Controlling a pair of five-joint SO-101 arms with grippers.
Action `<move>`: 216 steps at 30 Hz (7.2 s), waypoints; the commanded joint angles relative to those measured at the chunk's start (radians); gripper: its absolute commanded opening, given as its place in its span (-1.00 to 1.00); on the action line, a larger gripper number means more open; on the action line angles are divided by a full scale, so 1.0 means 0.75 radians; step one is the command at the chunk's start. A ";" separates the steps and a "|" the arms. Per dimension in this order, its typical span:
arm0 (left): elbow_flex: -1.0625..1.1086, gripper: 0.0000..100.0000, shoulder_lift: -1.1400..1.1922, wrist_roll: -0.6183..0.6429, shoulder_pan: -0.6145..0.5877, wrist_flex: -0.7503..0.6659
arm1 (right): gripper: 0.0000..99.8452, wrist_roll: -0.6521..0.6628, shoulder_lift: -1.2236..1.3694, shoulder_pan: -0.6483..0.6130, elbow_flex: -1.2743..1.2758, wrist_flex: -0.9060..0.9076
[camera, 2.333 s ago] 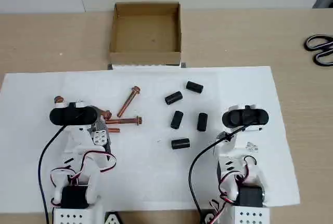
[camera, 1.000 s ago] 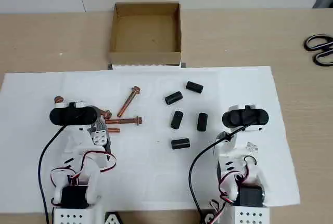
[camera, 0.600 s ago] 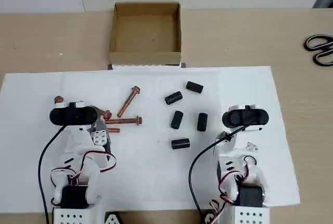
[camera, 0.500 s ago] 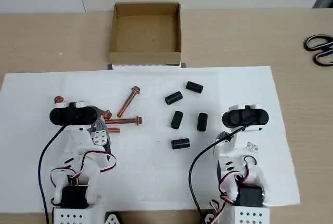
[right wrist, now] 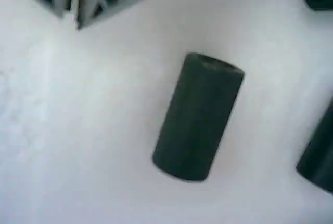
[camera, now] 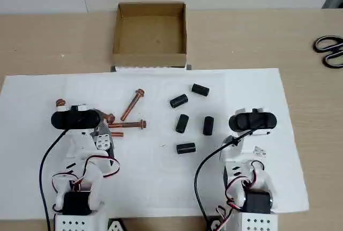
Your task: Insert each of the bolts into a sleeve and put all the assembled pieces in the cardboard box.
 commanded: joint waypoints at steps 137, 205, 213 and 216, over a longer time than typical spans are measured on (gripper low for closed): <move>-1.658 -0.98 2.113 -0.100 -0.293 0.497 | -0.77 -0.372 2.912 -0.324 -2.457 0.969; -1.756 -0.98 2.113 0.106 -0.155 0.649 | -0.99 -0.333 2.499 -0.232 -2.490 0.948; -1.724 -0.99 2.134 0.305 -0.317 0.524 | -0.99 -0.333 2.503 -0.204 -2.418 0.942; -1.722 -0.99 2.214 0.303 -0.401 0.460 | -0.99 -0.333 2.505 -0.167 -2.383 0.936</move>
